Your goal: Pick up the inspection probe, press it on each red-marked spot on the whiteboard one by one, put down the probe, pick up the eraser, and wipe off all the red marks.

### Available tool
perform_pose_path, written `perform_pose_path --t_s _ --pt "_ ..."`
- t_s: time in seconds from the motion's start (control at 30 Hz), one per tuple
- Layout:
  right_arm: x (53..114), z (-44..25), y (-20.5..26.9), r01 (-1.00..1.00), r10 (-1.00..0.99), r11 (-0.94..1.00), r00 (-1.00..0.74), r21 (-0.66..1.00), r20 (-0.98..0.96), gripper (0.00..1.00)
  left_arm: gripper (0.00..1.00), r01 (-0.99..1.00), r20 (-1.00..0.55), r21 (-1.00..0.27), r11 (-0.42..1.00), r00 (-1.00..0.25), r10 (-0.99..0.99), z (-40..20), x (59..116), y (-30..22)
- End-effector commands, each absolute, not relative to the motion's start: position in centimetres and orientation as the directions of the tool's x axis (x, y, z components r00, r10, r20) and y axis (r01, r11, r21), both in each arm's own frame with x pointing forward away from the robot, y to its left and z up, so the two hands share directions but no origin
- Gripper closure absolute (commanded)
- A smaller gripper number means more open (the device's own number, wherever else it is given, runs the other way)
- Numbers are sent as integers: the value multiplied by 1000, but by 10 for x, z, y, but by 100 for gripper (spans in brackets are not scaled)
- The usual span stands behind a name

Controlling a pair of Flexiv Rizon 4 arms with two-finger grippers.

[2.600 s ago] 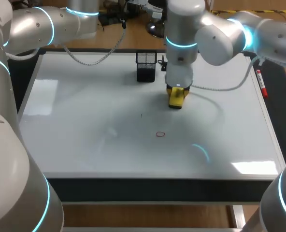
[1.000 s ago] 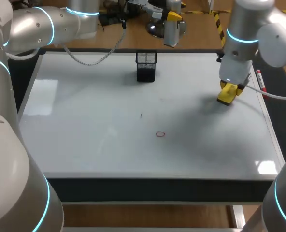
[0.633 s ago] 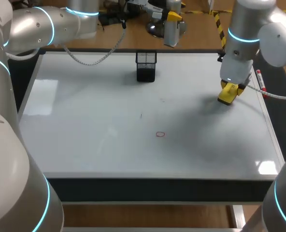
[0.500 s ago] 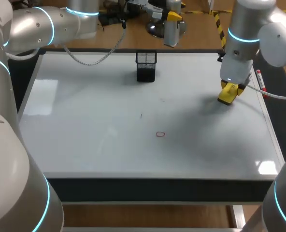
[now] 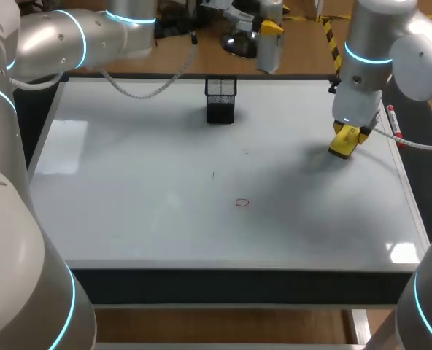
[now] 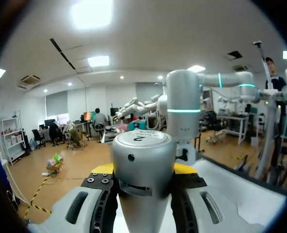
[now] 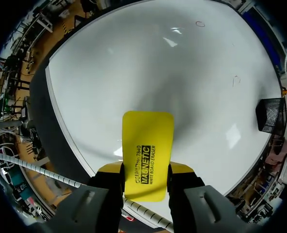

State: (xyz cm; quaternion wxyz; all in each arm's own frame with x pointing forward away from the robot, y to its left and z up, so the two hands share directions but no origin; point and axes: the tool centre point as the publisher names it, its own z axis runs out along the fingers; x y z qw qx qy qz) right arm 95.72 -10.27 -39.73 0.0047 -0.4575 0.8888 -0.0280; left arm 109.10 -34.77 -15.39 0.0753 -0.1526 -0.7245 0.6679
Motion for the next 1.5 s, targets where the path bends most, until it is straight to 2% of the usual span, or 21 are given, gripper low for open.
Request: perform_pose_path --t_s 0.03,0.67,0.93,1.5 --pt "957 -396 -103 -814 -814 578 -580 -57 19 100 100 136 -110 -988 68 -947 301 -144 1060 -349" --pt "957 -396 -103 -814 -814 578 -580 -57 19 100 100 129 -109 -991 26 -915 389 -149 909 -323" --pt "957 -396 -103 -814 -814 578 -580 -57 19 100 100 158 -115 -985 66 -895 431 -162 855 -316" --pt "957 -396 -103 -814 -814 578 -580 -57 19 100 100 106 -47 -990 95 -871 489 -204 797 -290"
